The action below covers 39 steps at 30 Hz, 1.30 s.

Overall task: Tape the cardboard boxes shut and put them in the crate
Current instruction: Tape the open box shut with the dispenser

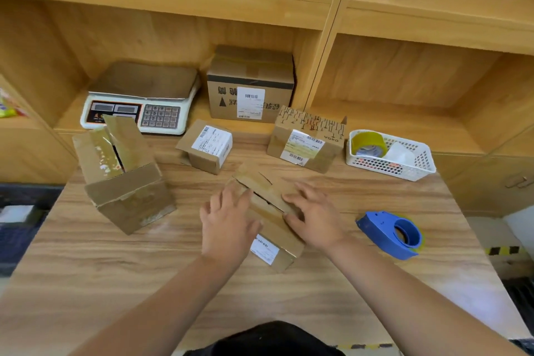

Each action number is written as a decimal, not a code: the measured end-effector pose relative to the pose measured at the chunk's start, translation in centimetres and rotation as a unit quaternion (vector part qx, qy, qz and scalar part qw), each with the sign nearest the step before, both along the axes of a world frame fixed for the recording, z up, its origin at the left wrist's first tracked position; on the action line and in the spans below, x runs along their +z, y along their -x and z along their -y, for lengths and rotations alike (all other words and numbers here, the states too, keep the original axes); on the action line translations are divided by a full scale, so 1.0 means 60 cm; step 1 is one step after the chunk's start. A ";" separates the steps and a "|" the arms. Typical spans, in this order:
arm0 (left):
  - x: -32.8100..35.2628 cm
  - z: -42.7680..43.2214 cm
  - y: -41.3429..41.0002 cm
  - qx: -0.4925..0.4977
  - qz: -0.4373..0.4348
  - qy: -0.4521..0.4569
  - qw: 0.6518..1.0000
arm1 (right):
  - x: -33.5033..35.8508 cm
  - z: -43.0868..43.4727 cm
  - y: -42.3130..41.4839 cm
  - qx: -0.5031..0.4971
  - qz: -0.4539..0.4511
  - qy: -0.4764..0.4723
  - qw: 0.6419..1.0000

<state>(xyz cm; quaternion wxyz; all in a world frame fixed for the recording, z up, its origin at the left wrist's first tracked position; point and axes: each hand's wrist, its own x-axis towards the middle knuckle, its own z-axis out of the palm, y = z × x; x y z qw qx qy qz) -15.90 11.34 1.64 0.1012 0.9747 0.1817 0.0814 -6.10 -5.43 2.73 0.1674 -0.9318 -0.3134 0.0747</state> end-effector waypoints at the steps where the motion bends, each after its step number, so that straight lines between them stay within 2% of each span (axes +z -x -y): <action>1: -0.001 0.007 0.001 0.029 -0.009 0.012 0.999 | -0.001 0.002 -0.006 0.014 0.006 -0.005 1.000; 4: -0.003 0.029 0.001 0.123 0.015 0.113 0.986 | 0.001 0.010 -0.025 0.048 0.016 -0.011 0.999; 7: 0.002 0.050 -0.006 0.188 0.062 0.283 0.939 | 0.001 0.018 -0.039 0.078 0.007 -0.014 0.997; 9: 0.007 0.059 -0.019 0.203 0.089 0.329 0.918 | 0.002 0.024 -0.047 0.088 0.006 -0.034 0.996; 12: 0.013 0.062 -0.051 0.207 0.101 0.326 0.917 | 0.000 0.038 -0.063 0.112 0.012 -0.023 0.993; 16: 0.021 0.071 -0.096 0.178 0.069 0.342 0.920 | -0.007 0.060 -0.077 0.166 0.032 -0.025 0.985; 24: 0.020 0.087 -0.153 0.124 -0.041 0.207 0.970 | -0.037 0.085 -0.034 0.254 0.020 -0.064 0.965; 29: 0.018 0.086 -0.157 0.077 -0.031 0.209 0.974 | -0.048 0.102 -0.059 0.290 0.031 -0.077 0.954; 39: 0.023 0.097 -0.169 0.023 -0.042 0.223 0.974 | -0.054 0.170 -0.149 0.206 0.203 -0.115 0.950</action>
